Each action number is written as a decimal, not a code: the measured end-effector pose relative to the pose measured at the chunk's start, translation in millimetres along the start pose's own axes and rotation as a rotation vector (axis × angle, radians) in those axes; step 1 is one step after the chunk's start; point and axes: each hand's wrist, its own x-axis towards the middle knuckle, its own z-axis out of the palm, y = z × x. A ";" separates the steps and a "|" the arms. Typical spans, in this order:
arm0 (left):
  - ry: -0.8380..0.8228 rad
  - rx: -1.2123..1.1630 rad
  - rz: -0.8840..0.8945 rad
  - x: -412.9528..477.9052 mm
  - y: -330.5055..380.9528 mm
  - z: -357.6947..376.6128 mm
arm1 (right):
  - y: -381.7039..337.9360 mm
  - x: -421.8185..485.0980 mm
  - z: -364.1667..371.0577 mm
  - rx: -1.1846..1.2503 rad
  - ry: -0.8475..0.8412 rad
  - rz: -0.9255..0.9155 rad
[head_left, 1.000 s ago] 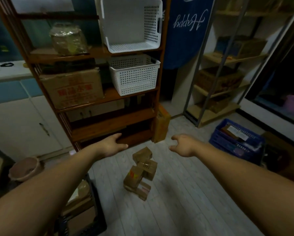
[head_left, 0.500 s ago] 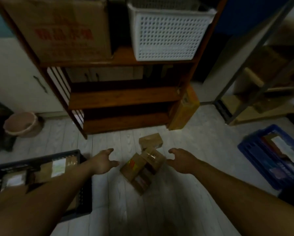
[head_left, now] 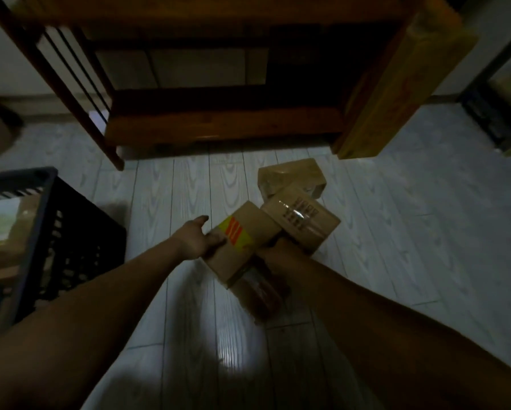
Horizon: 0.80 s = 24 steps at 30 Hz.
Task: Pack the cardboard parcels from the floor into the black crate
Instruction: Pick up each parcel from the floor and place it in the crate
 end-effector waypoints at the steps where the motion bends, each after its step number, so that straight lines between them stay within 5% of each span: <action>1: -0.008 -0.045 -0.007 11.0 -5.5 8.9 | 8.3 12.8 10.6 0.065 -0.003 0.034; 9: -0.040 -0.303 0.002 14.4 -23.7 22.6 | 30.0 66.5 60.2 0.190 0.046 -0.006; 19: 0.066 -0.512 -0.013 -146.1 48.7 -111.2 | -133.9 -121.2 -16.9 0.295 0.130 0.007; 24: 0.089 -0.443 0.036 -259.2 107.6 -226.0 | -238.4 -247.8 -70.6 0.279 0.200 -0.178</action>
